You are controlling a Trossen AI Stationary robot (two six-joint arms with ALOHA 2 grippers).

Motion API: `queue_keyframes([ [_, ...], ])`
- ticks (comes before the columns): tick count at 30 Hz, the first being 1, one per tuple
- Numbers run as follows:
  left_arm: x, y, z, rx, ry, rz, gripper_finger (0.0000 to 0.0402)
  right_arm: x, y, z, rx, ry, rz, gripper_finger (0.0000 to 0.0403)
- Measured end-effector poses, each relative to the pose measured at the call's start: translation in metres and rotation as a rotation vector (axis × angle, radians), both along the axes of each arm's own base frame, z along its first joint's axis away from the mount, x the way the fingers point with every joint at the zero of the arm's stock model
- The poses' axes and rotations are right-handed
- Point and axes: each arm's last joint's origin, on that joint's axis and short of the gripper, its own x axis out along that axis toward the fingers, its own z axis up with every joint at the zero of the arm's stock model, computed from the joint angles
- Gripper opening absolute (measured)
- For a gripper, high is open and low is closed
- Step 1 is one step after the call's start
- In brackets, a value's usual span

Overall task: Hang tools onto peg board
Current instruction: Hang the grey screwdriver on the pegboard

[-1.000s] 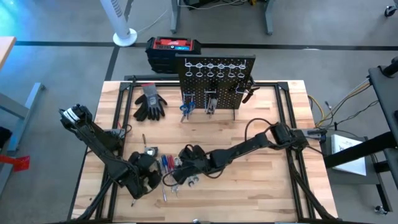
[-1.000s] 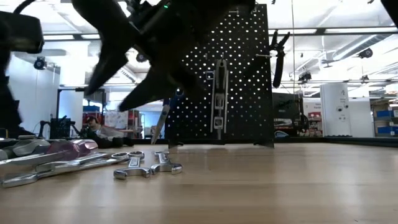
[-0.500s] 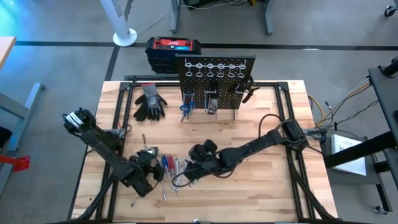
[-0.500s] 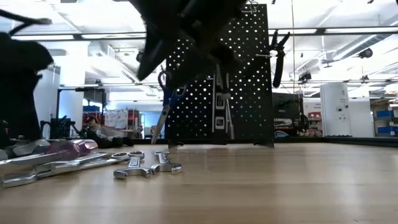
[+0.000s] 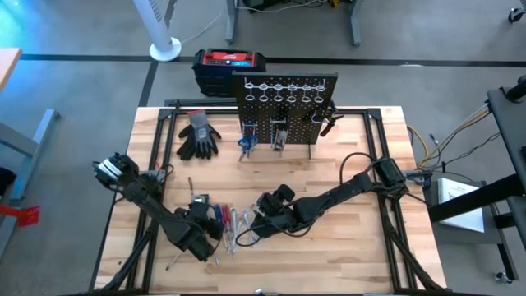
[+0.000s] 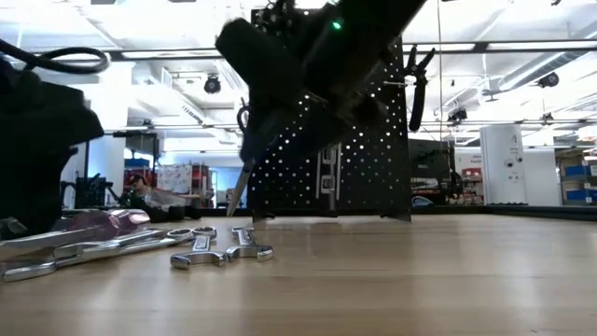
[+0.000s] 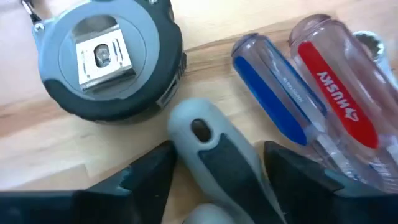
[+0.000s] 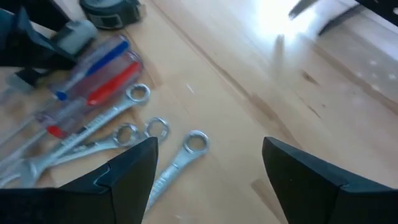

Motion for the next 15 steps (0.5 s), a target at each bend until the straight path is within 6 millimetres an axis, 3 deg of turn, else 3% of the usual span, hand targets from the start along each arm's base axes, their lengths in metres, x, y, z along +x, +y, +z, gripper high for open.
queue_keyframes([
  [7,0.014,0.002,-0.005,0.107,0.011,-0.075,0.0119,-0.004,-0.002,-0.006,0.015,0.002,-0.030,0.0252],
  [15,0.017,0.006,-0.004,0.211,-0.091,-0.066,0.0119,-0.004,-0.002,-0.005,0.010,0.002,-0.028,0.0209],
])
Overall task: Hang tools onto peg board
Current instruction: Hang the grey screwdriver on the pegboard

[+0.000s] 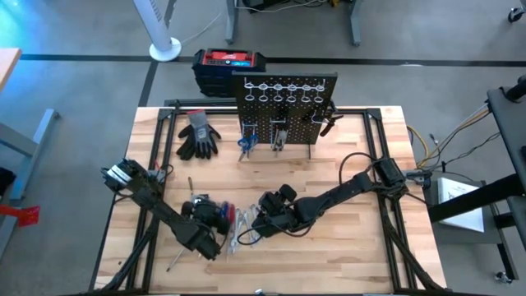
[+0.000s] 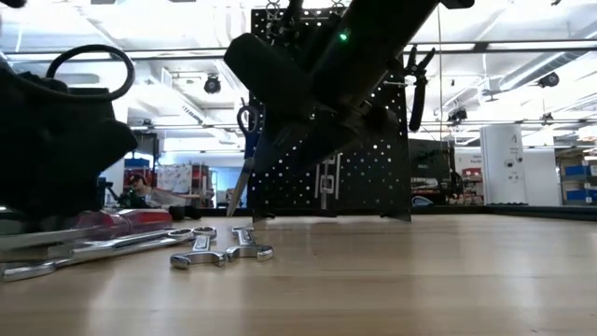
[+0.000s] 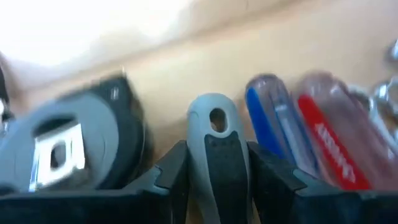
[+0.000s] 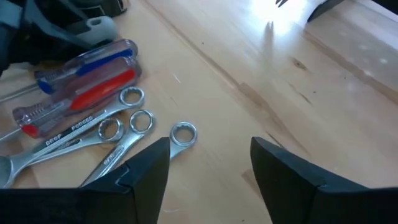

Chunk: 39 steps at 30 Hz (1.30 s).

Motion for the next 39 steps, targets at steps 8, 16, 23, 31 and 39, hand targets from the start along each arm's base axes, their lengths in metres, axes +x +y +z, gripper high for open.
queue_keyframes([
  [8,0.002,0.005,0.040,0.141,-0.230,-0.094,0.0119,-0.013,0.009,0.015,-0.087,0.008,0.086,0.0184],
  [16,0.023,0.007,0.072,0.295,-0.333,-0.283,0.0119,-0.060,0.003,0.011,-0.048,-0.083,0.085,0.0173],
  [23,0.050,0.006,0.088,0.365,-0.352,-0.448,0.0119,-0.098,-0.001,-0.002,0.133,-0.537,0.274,0.0169],
  [31,0.077,0.014,0.111,0.430,-0.465,-0.527,0.0119,-0.120,-0.010,-0.034,0.232,-0.840,0.328,0.0149],
  [39,0.100,0.019,0.132,0.440,-0.689,-0.676,0.0119,-0.101,-0.008,-0.051,0.213,-0.946,0.326,0.0169],
])
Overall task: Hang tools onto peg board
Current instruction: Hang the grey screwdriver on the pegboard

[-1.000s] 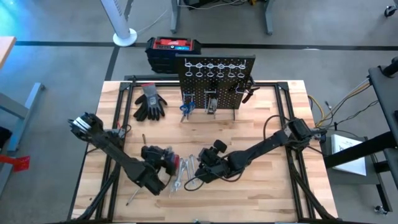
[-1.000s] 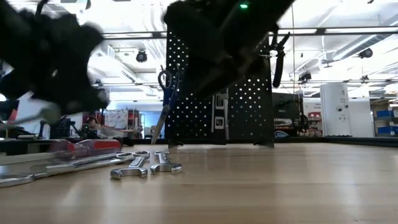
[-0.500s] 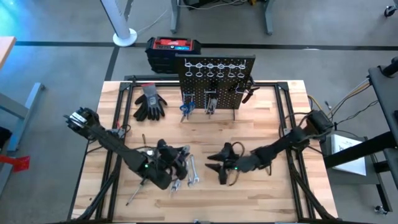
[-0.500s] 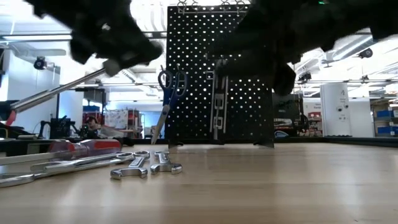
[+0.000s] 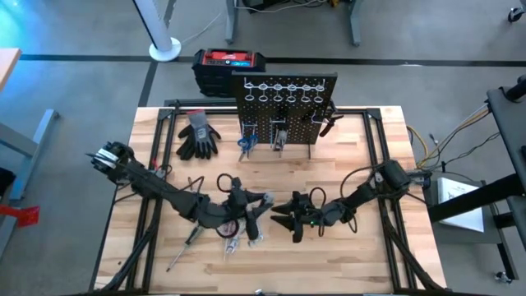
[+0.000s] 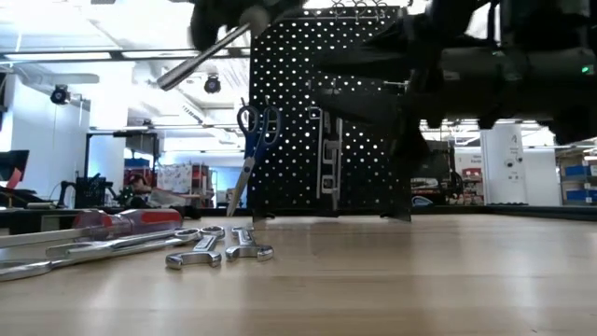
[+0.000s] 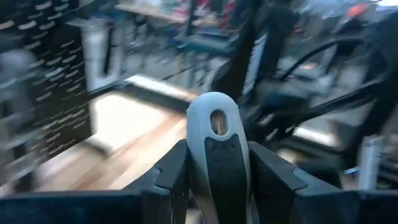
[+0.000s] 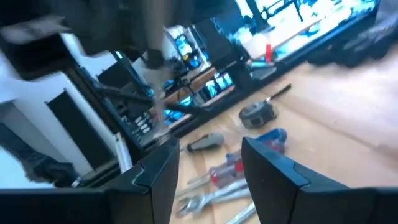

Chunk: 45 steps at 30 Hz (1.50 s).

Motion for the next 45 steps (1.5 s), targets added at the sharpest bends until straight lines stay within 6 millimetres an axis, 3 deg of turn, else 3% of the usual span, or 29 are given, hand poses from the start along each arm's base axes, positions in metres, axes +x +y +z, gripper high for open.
queue_keyframes([
  [8,0.010,0.009,0.003,-0.031,-0.143,-0.155,0.0119,0.017,-0.003,0.003,-0.077,-0.051,-0.034,0.0174],
  [17,0.002,0.015,-0.017,-0.035,-0.170,-0.176,0.0119,0.021,0.000,0.031,-0.184,-0.142,0.019,0.0168],
  [25,-0.005,0.019,-0.030,-0.056,-0.227,-0.171,0.0119,0.031,-0.005,0.044,-0.192,-0.191,0.066,0.0171],
  [30,-0.003,0.020,-0.032,-0.062,-0.248,-0.167,0.0119,0.042,-0.009,0.046,-0.194,-0.156,0.062,0.0142],
  [35,-0.004,0.021,-0.033,-0.050,-0.250,-0.167,0.0119,0.043,-0.011,0.044,-0.183,-0.137,0.058,0.0061],
  [41,-0.005,0.022,-0.035,0.003,-0.228,-0.141,0.0119,0.039,-0.013,0.039,-0.140,-0.110,0.051,0.0055],
  [45,-0.005,0.022,-0.036,0.042,-0.192,-0.144,0.0174,0.030,-0.014,0.034,-0.127,-0.083,0.152,0.0055],
])
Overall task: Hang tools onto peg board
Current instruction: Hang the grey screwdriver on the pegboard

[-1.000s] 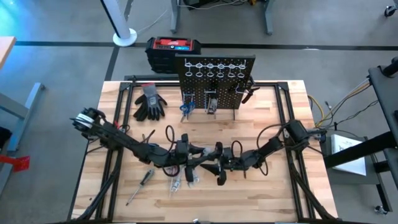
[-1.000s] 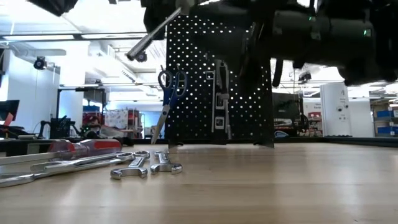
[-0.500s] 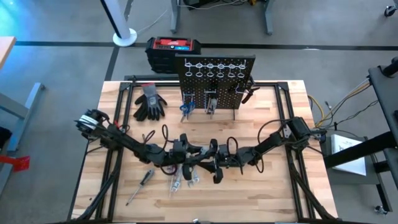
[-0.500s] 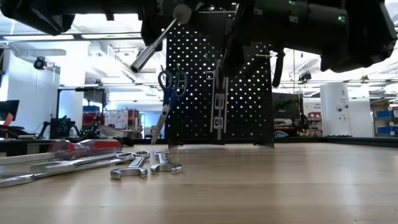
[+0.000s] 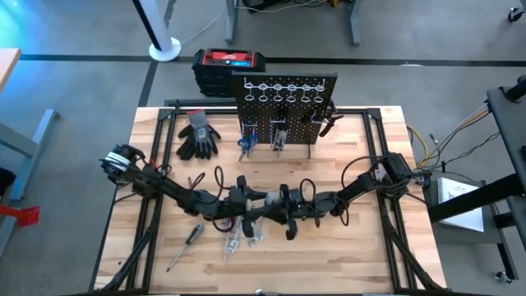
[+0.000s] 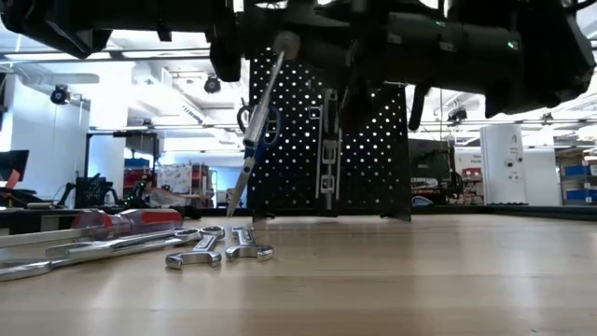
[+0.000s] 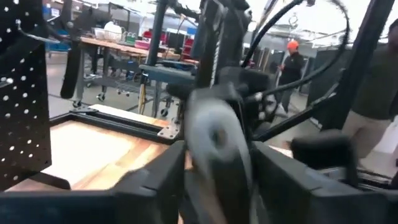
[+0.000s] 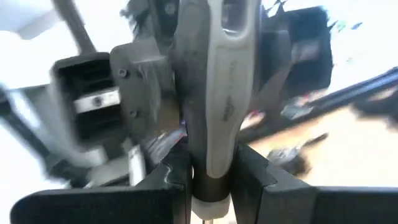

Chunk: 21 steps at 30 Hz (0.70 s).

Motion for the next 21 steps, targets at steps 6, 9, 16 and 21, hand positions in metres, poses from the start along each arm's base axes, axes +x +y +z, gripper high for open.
queue_keyframes([
  [6,-0.001,-0.002,0.006,0.013,-0.020,-0.125,0.0264,-0.017,-0.010,0.001,-0.042,0.018,0.335,0.0055],
  [9,0.001,-0.003,0.010,0.032,-0.040,-0.294,0.0286,-0.019,-0.017,0.002,-0.046,0.022,0.446,0.0055],
  [16,0.010,0.001,0.010,0.040,0.023,-0.415,0.0299,-0.008,-0.024,0.008,-0.083,0.036,0.532,0.0055],
  [21,0.018,0.007,0.013,0.044,0.066,-0.395,0.0300,0.002,-0.020,0.013,-0.117,0.052,0.567,0.0055],
])
